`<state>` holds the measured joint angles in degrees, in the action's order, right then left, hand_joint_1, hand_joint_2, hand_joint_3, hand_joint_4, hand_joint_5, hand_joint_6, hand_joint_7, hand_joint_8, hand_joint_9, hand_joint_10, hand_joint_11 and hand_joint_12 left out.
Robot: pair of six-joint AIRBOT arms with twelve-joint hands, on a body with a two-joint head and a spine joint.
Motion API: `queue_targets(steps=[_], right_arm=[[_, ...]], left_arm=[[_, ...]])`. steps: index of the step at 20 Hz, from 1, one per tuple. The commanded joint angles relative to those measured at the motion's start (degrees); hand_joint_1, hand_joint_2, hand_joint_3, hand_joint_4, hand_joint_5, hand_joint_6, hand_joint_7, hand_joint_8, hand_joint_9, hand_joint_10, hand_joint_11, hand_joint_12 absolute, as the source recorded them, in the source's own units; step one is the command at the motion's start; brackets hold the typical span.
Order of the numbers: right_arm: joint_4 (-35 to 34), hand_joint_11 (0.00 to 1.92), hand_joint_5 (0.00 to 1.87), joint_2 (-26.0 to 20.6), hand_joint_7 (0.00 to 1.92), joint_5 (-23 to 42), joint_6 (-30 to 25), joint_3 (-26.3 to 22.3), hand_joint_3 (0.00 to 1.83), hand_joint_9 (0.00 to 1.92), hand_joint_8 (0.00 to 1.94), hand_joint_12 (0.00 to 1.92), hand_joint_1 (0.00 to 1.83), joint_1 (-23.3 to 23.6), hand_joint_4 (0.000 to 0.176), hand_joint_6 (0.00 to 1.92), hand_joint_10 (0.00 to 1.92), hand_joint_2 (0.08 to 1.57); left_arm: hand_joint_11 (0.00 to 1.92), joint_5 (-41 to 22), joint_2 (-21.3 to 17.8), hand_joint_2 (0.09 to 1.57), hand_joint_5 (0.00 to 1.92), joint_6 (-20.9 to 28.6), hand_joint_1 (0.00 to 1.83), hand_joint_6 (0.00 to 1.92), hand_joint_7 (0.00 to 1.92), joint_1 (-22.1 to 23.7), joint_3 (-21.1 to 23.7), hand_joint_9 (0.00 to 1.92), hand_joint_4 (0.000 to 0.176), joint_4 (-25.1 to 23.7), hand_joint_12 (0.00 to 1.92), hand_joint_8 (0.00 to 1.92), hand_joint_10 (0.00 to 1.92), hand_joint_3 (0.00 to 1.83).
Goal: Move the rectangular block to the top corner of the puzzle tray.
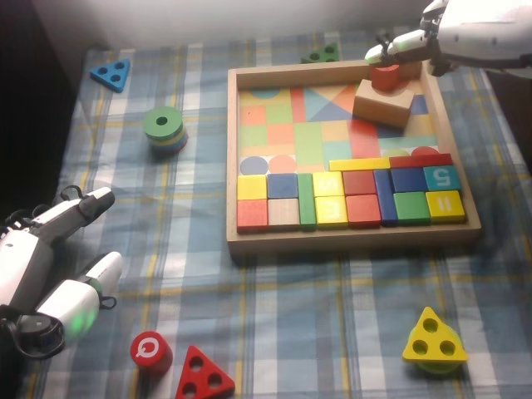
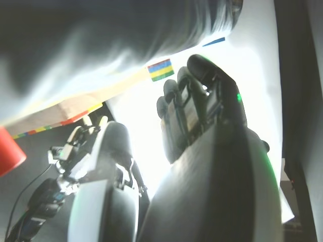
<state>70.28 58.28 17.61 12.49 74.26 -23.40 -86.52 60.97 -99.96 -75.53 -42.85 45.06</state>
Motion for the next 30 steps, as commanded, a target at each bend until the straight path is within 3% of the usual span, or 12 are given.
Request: queue_targets(steps=[1,4,7,11,12,13,14,16,17,18,26,30], right_arm=[[-0.9,1.35,0.32,-0.4,1.02,2.1,0.5,-0.6,0.01,1.29,1.94,1.92,1.76,0.1,0.041,0.00,1.92,1.15],[-0.9,1.38,0.37,-1.6,1.10,2.1,0.4,-1.9,0.00,1.34,1.94,1.92,1.80,-1.4,0.002,0.01,1.92,1.11],[-0.9,1.39,0.40,-1.7,1.13,2.1,-0.8,-1.9,0.00,1.35,1.94,1.92,1.77,-3.2,0.000,0.01,1.92,1.11],[-1.1,1.37,0.40,-1.7,1.07,2.0,-0.8,-1.6,0.00,1.35,1.94,1.92,1.76,-4.5,0.012,0.00,1.92,1.12],[-1.1,1.33,0.39,-1.7,0.84,1.8,-0.8,-1.2,0.04,1.35,1.52,1.92,1.45,-4.9,0.020,0.00,1.92,1.17],[-1.1,1.31,0.39,-1.6,0.73,1.7,-0.8,-0.9,0.40,1.34,1.59,1.92,1.37,-5.1,0.045,0.00,1.92,1.06],[-1.1,1.36,0.39,-1.4,0.98,1.4,-0.8,-0.6,0.36,1.37,1.87,1.92,1.66,-5.5,0.051,0.00,1.92,0.98],[-1.0,1.36,0.44,-1.0,1.13,1.2,-0.8,0.1,0.23,1.42,1.94,1.92,1.76,-5.8,0.038,0.00,1.92,0.98],[-0.6,1.36,0.43,-0.4,1.09,0.9,-0.8,0.6,0.23,1.42,1.94,1.92,1.76,-5.8,0.040,0.00,1.92,1.00],[-0.3,1.34,0.40,0.0,1.18,0.8,-0.8,1.1,0.22,1.45,1.94,1.92,1.76,-5.8,0.074,0.00,1.92,1.02],[1.9,1.41,0.41,2.5,1.12,-0.2,-0.8,3.9,0.06,1.38,1.94,1.92,1.63,-5.8,0.086,0.00,1.92,1.14],[0.2,1.02,0.38,3.4,1.08,-0.4,-0.8,5.9,0.03,1.29,1.94,1.82,1.65,-5.8,0.107,0.00,1.92,1.15]], left_arm=[[0.00,-6.1,-0.1,1.40,0.43,0.5,0.75,0.00,0.45,0.1,0.0,0.32,0.007,-2.4,0.90,0.00,0.00,0.00],[0.00,-6.0,-0.1,1.39,0.44,0.5,0.75,0.00,0.47,0.1,0.0,0.35,0.002,-2.5,0.96,0.00,0.01,0.00],[0.00,-5.9,-0.3,1.39,0.45,0.5,0.71,0.00,0.47,0.2,-0.1,0.35,0.016,-2.8,0.93,0.00,0.01,0.00],[0.00,-6.1,-0.4,1.39,0.47,0.5,0.74,0.00,0.48,0.2,0.0,0.35,0.000,-2.8,0.96,0.00,0.00,0.00],[0.00,-6.0,-0.4,1.40,0.46,0.5,0.73,0.00,0.48,0.2,0.0,0.34,0.003,-2.8,0.90,0.00,0.00,0.00],[0.00,-6.0,-0.4,1.39,0.46,0.5,0.73,0.00,0.48,0.2,0.0,0.35,0.007,-2.8,0.89,0.00,0.00,0.00],[0.00,-6.0,-0.4,1.39,0.46,0.5,0.72,0.01,0.48,0.2,0.0,0.36,0.000,-2.8,0.89,0.00,0.01,0.00],[0.00,-6.0,-0.4,1.40,0.46,0.5,0.72,0.00,0.48,0.2,0.0,0.35,0.000,-2.8,0.91,0.00,0.00,0.00],[0.00,-5.9,-0.4,1.40,0.46,0.5,0.71,0.00,0.48,0.2,0.0,0.35,0.004,-2.8,0.93,0.00,0.00,0.00],[0.00,-5.9,-0.4,1.39,0.47,0.5,0.73,0.00,0.48,0.2,0.0,0.36,0.000,-2.8,0.93,0.00,0.01,0.00],[0.00,-5.7,-0.4,1.39,0.45,0.5,0.76,0.00,0.47,0.2,0.1,0.34,0.015,-2.8,0.92,0.00,0.00,0.00],[0.00,-5.8,-0.4,1.40,0.45,0.5,0.72,0.00,0.47,0.2,0.1,0.34,0.010,-2.8,0.91,0.00,0.00,0.00]])
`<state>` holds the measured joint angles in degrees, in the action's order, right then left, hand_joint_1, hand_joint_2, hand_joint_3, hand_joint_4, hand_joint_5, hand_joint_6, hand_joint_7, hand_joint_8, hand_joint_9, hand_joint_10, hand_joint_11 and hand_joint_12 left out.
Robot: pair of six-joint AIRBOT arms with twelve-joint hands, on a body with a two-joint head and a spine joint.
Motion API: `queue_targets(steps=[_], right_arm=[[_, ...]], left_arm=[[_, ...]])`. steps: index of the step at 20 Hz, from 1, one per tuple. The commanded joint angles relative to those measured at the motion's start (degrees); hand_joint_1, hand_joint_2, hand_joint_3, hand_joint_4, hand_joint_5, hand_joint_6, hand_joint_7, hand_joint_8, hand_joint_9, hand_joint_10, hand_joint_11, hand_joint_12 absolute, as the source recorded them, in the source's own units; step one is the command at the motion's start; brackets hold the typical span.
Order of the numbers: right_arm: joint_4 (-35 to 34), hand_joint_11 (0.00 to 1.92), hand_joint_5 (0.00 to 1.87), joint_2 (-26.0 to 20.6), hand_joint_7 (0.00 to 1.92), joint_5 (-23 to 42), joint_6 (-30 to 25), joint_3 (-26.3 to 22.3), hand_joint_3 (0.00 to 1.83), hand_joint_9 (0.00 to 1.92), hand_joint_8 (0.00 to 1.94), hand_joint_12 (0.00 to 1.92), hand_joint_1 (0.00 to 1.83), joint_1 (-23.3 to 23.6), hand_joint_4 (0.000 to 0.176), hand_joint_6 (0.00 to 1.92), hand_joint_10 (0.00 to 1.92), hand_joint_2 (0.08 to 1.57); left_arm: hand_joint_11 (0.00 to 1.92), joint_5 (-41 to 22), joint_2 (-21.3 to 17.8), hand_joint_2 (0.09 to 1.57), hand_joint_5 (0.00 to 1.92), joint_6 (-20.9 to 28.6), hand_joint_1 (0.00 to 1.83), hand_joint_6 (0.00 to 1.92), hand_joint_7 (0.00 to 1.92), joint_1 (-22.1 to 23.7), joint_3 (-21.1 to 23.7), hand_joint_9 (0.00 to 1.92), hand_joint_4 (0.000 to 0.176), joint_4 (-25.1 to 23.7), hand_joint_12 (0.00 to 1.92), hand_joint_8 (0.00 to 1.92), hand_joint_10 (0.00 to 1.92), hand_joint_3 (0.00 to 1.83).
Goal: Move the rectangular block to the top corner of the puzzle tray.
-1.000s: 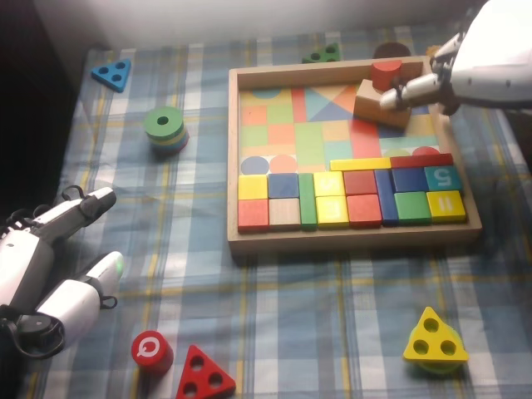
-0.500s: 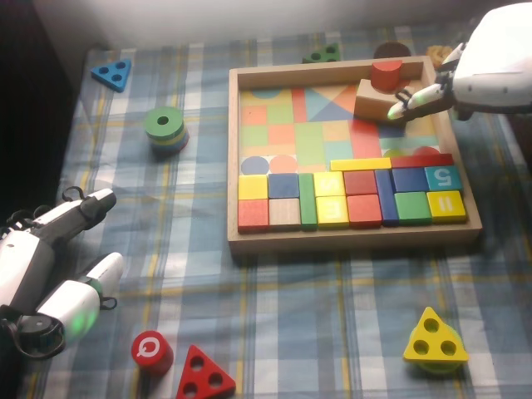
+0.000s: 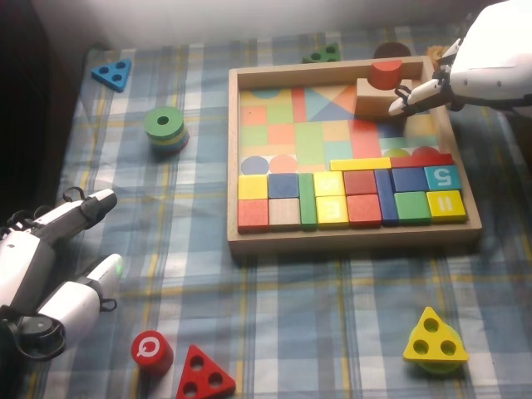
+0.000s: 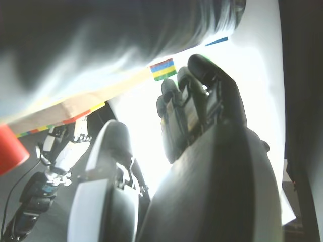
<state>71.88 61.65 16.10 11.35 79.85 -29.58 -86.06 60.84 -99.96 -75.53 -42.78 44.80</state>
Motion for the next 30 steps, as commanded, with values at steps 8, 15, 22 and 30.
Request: queue_targets(steps=[8,15,22,30], right_arm=[[-2.1,1.42,0.39,0.0,1.14,0.8,0.3,2.7,0.00,1.35,1.94,1.92,1.59,0.4,0.102,0.00,1.92,1.14],[-2.2,1.40,0.37,0.0,1.11,0.7,0.3,2.7,0.01,1.35,1.94,1.92,1.64,0.6,0.092,0.01,1.92,1.15],[-2.2,1.38,0.39,0.0,1.11,2.0,0.4,-0.8,0.04,1.32,1.94,1.92,1.63,1.2,0.094,0.00,1.92,1.11],[-2.2,1.42,0.35,1.3,1.09,2.2,0.6,2.2,0.03,1.39,1.94,1.92,1.60,1.5,0.106,0.00,1.92,1.17]], left_arm=[[0.00,-6.4,-0.2,1.39,0.45,0.5,0.72,0.00,0.47,0.2,0.1,0.34,0.011,-2.5,0.88,0.00,0.00,0.00],[0.00,-6.4,-0.2,1.39,0.46,0.5,0.75,0.00,0.48,0.2,0.1,0.35,0.002,-2.4,0.95,0.00,0.01,0.00],[0.00,-6.5,-0.2,1.38,0.46,0.5,0.77,0.00,0.48,0.1,0.1,0.35,0.000,-2.3,0.94,0.00,0.01,0.00],[0.00,-6.4,-0.2,1.38,0.44,0.5,0.76,0.00,0.45,0.1,0.1,0.33,0.034,-2.4,0.81,0.00,0.01,0.00]])
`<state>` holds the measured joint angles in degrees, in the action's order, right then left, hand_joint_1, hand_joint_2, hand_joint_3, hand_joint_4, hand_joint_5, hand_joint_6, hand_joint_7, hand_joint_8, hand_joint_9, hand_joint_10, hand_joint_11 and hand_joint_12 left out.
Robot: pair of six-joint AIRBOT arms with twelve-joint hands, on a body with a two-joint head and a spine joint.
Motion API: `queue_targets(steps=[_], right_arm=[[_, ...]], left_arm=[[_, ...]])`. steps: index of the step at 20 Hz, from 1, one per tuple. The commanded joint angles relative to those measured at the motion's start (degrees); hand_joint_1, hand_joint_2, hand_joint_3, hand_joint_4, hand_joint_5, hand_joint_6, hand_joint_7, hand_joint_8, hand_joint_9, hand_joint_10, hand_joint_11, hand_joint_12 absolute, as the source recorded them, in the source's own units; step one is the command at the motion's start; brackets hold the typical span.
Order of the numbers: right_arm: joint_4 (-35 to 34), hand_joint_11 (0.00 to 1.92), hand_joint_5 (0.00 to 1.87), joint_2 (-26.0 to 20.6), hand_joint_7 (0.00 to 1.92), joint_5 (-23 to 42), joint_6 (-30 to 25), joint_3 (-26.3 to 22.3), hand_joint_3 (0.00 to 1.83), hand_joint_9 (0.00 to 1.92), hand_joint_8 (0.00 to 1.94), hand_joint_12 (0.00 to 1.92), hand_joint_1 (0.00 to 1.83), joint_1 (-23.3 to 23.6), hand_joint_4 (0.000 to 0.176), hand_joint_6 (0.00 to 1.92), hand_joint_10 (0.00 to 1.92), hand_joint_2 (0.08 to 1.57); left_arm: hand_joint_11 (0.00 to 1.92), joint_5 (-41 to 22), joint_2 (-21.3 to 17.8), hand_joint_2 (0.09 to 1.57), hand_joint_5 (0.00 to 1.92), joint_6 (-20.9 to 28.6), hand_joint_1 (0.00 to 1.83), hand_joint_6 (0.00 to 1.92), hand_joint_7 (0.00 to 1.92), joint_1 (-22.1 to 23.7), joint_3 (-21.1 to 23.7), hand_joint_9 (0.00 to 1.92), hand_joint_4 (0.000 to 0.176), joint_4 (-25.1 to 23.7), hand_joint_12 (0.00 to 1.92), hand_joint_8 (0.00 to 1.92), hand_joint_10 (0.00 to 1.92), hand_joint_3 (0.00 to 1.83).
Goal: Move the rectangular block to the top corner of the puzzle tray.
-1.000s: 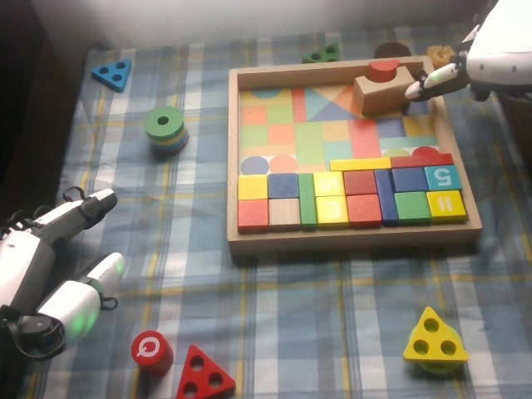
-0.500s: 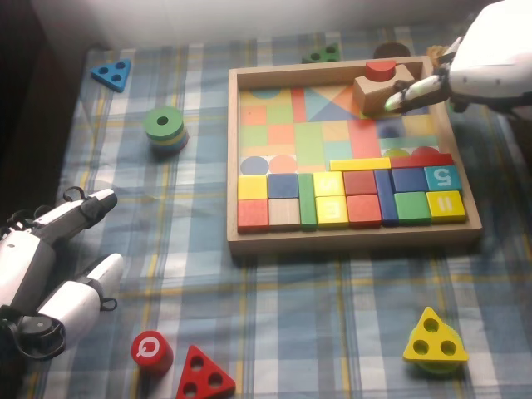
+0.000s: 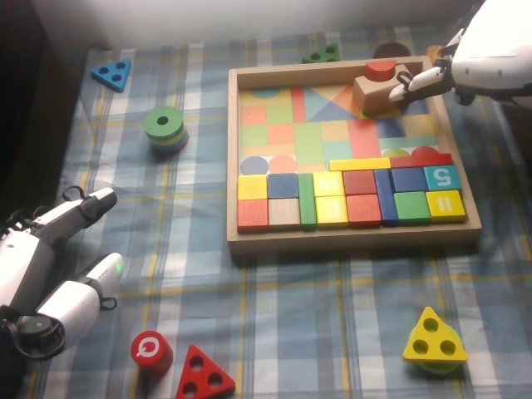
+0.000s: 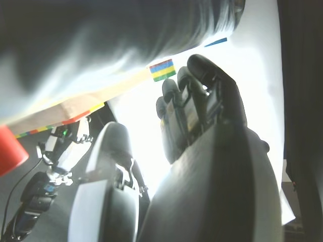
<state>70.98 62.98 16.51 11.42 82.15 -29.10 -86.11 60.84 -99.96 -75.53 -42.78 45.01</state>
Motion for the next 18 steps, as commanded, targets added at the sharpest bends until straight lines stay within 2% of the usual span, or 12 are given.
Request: queue_targets(steps=[1,2,3,4,7,9,11,12,13,15,16,18], right_arm=[[-1.3,1.40,0.35,0.5,1.04,1.8,0.5,0.4,0.02,1.37,1.94,1.92,1.62,1.0,0.096,0.00,1.92,1.17],[-1.3,1.39,0.35,1.0,1.01,1.8,0.5,0.9,0.02,1.35,1.94,1.92,1.63,1.0,0.092,0.00,1.92,1.16],[-1.3,1.36,0.34,1.4,0.79,1.8,0.5,1.3,0.60,1.33,1.73,1.92,1.41,1.0,0.110,0.03,1.92,0.96],[-1.3,1.39,0.36,1.6,0.94,1.8,0.5,1.6,0.39,1.36,1.90,1.92,1.62,1.0,0.090,0.01,1.92,0.97],[-1.7,1.41,0.38,2.6,1.06,1.8,0.5,2.8,0.05,1.34,1.94,1.92,1.68,1.0,0.093,0.00,1.92,1.11],[-1.8,1.43,0.38,3.1,1.07,1.7,0.5,3.5,0.02,1.37,1.94,1.92,1.72,1.0,0.070,0.00,1.92,1.11],[-2.2,1.44,0.36,3.2,1.05,1.7,0.5,3.8,0.02,1.38,1.94,1.92,1.69,1.0,0.074,0.00,1.92,1.13],[-2.4,1.44,0.36,3.2,1.09,1.7,0.5,4.0,0.02,1.37,1.94,1.92,1.65,1.0,0.072,0.00,1.92,1.14],[-2.6,1.43,0.37,3.3,1.07,1.7,0.5,4.1,0.01,1.36,1.94,1.92,1.67,1.0,0.055,0.00,1.92,1.13],[-2.7,1.43,0.35,3.4,1.06,1.7,0.5,4.3,0.01,1.37,1.94,1.92,1.67,1.0,0.052,0.00,1.92,1.14],[-2.7,1.43,0.32,3.4,1.02,1.7,0.5,4.4,0.01,1.36,1.94,1.92,1.67,1.0,0.057,0.00,1.92,1.15],[-2.9,1.43,0.34,3.4,1.04,1.8,0.5,4.3,0.01,1.36,1.94,1.92,1.66,1.0,0.039,0.01,1.92,1.15]], left_arm=[[0.00,-6.4,-0.2,1.39,0.43,0.5,0.76,0.00,0.43,0.1,0.1,0.32,0.030,-2.6,0.77,0.00,0.00,0.00],[0.00,-6.4,-0.2,1.39,0.42,0.5,0.73,0.00,0.43,0.1,0.1,0.32,0.038,-2.6,0.77,0.00,0.00,0.00],[0.00,-6.4,-0.2,1.40,0.43,0.5,0.72,0.00,0.43,0.1,0.1,0.32,0.028,-2.6,0.77,0.00,0.00,0.00],[0.00,-6.4,-0.2,1.40,0.43,0.5,0.72,0.00,0.43,0.1,0.1,0.31,0.023,-2.6,0.80,0.00,0.00,0.00],[0.00,-6.4,-0.2,1.40,0.44,0.5,0.72,0.00,0.44,0.1,0.1,0.31,0.017,-2.6,0.79,0.00,0.00,0.00],[0.00,-6.4,-0.2,1.40,0.43,0.5,0.76,0.00,0.42,0.1,0.1,0.30,0.008,-2.6,0.74,0.00,0.00,0.00],[0.00,-6.4,-0.2,1.39,0.44,0.5,0.77,0.00,0.43,0.1,0.1,0.32,0.009,-2.6,0.81,0.00,0.01,0.00],[0.00,-6.4,-0.2,1.39,0.45,0.5,0.76,0.00,0.45,0.1,0.1,0.34,0.017,-2.6,0.89,0.00,0.01,0.00],[0.00,-6.4,-0.2,1.39,0.44,0.5,0.74,0.00,0.45,0.1,0.1,0.34,0.038,-2.6,0.93,0.00,0.01,0.00],[0.00,-6.4,-0.2,1.38,0.45,0.5,0.76,0.00,0.48,0.1,0.1,0.36,0.007,-2.6,1.03,0.00,0.01,0.00],[0.00,-6.4,-0.2,1.38,0.45,0.5,0.75,0.00,0.47,0.1,0.1,0.34,0.016,-2.6,0.97,0.00,0.00,0.00],[0.00,-6.4,-0.2,1.39,0.45,0.5,0.75,0.00,0.47,0.1,0.1,0.35,0.020,-2.6,0.96,0.00,0.01,0.00]])
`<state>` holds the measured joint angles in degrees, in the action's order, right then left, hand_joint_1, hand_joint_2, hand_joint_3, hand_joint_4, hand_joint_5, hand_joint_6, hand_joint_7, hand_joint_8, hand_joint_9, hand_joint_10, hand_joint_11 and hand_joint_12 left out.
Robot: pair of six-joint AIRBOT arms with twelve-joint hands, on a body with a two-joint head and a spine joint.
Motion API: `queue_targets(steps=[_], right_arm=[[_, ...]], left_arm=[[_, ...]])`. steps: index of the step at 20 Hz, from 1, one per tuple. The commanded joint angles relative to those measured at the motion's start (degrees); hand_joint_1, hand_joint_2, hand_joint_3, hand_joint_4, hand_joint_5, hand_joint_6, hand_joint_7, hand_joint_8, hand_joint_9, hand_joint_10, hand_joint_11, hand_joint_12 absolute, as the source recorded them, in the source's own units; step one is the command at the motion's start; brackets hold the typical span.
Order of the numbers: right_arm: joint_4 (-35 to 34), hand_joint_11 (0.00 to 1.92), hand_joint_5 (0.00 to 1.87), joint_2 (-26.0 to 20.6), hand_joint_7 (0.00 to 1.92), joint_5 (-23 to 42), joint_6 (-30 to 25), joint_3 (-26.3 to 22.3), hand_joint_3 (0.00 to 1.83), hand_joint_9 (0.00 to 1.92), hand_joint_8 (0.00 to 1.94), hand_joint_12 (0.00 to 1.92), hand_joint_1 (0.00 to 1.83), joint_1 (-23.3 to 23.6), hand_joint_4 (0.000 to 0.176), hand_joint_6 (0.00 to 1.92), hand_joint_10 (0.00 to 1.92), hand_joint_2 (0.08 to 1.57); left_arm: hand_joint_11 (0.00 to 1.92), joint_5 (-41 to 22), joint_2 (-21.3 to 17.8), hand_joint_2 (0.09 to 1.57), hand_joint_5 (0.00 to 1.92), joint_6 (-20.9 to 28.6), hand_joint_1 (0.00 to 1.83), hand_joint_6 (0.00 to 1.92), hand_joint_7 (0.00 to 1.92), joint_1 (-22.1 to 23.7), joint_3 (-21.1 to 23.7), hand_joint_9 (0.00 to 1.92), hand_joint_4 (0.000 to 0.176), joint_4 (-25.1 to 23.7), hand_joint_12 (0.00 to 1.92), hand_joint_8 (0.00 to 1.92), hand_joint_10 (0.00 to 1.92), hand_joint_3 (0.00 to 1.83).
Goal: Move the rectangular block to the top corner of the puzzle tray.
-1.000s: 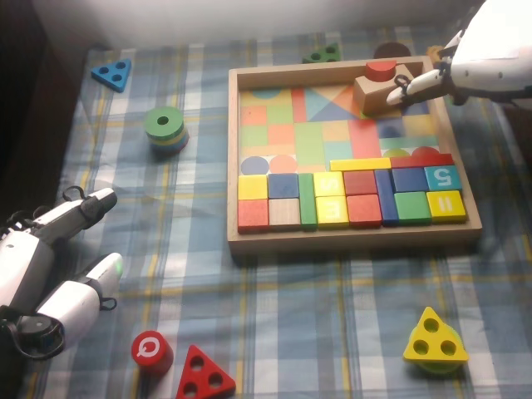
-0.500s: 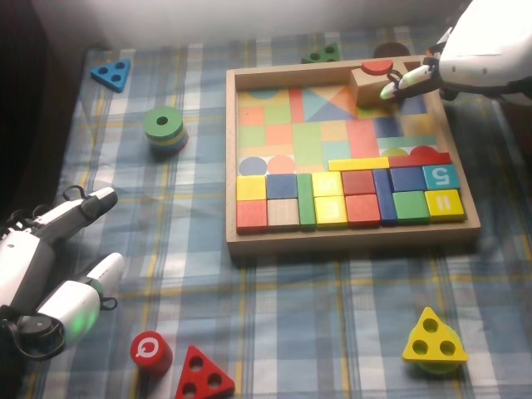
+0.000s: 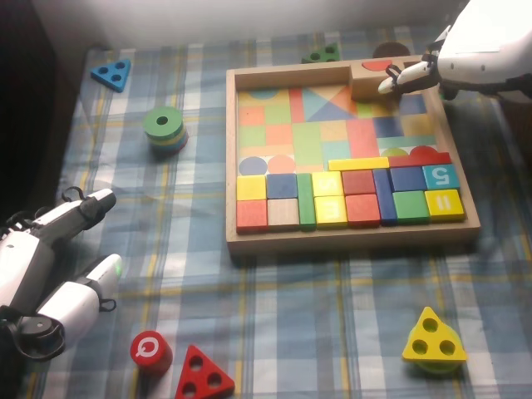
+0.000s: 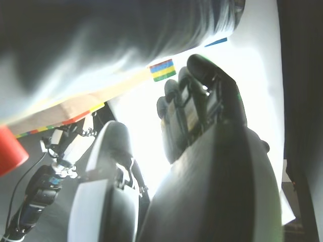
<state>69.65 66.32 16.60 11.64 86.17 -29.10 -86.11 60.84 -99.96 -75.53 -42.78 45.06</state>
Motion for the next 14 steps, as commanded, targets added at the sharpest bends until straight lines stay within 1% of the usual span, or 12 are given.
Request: queue_targets(steps=[1,2,3,5,6,7,8,10,11,12,13,14], right_arm=[[-1.5,1.43,0.34,0.1,1.09,1.7,0.3,0.0,0.01,1.37,1.94,1.92,1.66,1.0,0.052,0.00,1.92,1.15],[-1.5,1.44,0.34,0.1,1.11,1.7,0.3,-0.2,0.00,1.38,1.94,1.92,1.66,1.0,0.053,0.00,1.92,1.15],[-1.6,1.42,0.31,0.1,1.11,1.7,0.3,-0.4,0.01,1.35,1.94,1.92,1.63,1.0,0.063,0.00,1.92,1.16],[-1.7,1.42,0.30,-0.6,1.12,1.7,0.3,-1.7,0.01,1.35,1.94,1.92,1.60,1.2,0.062,0.00,1.92,1.16],[-1.7,1.43,0.30,-1.3,1.10,1.7,0.3,-2.6,0.00,1.34,1.94,1.92,1.63,1.5,0.064,0.00,1.92,1.16],[-1.7,1.44,0.27,-1.9,1.08,1.7,0.3,-3.3,0.01,1.34,1.94,1.92,1.63,1.8,0.077,0.00,1.92,1.17],[-1.7,1.46,0.31,-2.9,1.14,1.7,0.3,-4.6,0.00,1.37,1.94,1.92,1.65,2.3,0.079,0.01,1.92,1.15],[-1.8,1.47,0.30,-4.0,1.14,1.7,0.3,-5.8,0.00,1.39,1.94,1.92,1.66,3.0,0.084,0.00,1.92,1.16],[-2.2,1.49,0.31,-4.7,1.14,1.7,0.3,-6.3,0.00,1.41,1.94,1.92,1.68,3.2,0.065,0.00,1.92,1.14],[-2.7,1.46,0.30,-5.2,1.10,1.8,0.3,-6.8,0.00,1.40,1.94,1.92,1.65,3.3,0.089,0.00,1.92,1.16],[-3.1,1.49,0.30,-6.2,1.13,2.0,0.3,-7.7,0.00,1.41,1.94,1.92,1.65,3.3,0.082,0.00,1.92,1.16],[-3.2,1.51,0.31,-7.4,1.16,2.2,0.3,-9.0,0.00,1.43,1.94,1.92,1.66,3.5,0.074,0.00,1.92,1.16]], left_arm=[[0.00,-6.4,-0.2,1.38,0.46,0.5,0.76,0.00,0.48,0.1,0.1,0.36,0.014,-2.6,1.00,0.00,0.01,0.00],[0.00,-6.4,-0.2,1.39,0.45,0.5,0.75,0.00,0.47,0.1,0.1,0.35,0.025,-2.6,1.00,0.00,0.00,0.00],[0.00,-6.4,-0.2,1.39,0.44,0.5,0.76,0.00,0.45,0.1,0.1,0.33,0.019,-2.6,0.93,0.00,0.00,0.00],[0.00,-6.4,-0.2,1.39,0.44,0.5,0.75,0.00,0.45,0.1,0.1,0.32,0.020,-2.6,0.84,0.00,0.00,0.00],[0.00,-6.4,-0.2,1.39,0.44,0.5,0.75,0.00,0.44,0.1,0.1,0.32,0.022,-2.6,0.83,0.00,0.00,0.00],[0.00,-6.4,-0.2,1.39,0.43,0.5,0.74,0.00,0.44,0.1,0.1,0.32,0.036,-2.6,0.79,0.00,0.00,0.00],[0.00,-6.4,-0.2,1.39,0.43,0.5,0.74,0.00,0.44,0.1,0.1,0.33,0.026,-2.6,0.82,0.00,0.00,0.00],[0.00,-6.4,-0.2,1.39,0.43,0.5,0.77,0.00,0.44,0.1,0.1,0.33,0.029,-2.6,0.81,0.00,0.00,0.00],[0.00,-6.4,-0.2,1.38,0.43,0.5,0.79,0.00,0.44,0.1,0.1,0.33,0.027,-2.6,0.82,0.00,0.00,0.00],[0.00,-6.4,-0.2,1.39,0.43,0.5,0.76,0.00,0.45,0.1,0.1,0.34,0.014,-2.6,0.82,0.00,0.00,0.00],[0.00,-6.4,-0.2,1.40,0.43,0.5,0.70,0.00,0.44,0.1,0.1,0.33,0.017,-2.6,0.78,0.00,0.00,0.00],[0.00,-6.4,-0.2,1.41,0.43,0.5,0.69,0.00,0.43,0.1,0.1,0.32,0.012,-2.6,0.75,0.00,0.00,0.00]])
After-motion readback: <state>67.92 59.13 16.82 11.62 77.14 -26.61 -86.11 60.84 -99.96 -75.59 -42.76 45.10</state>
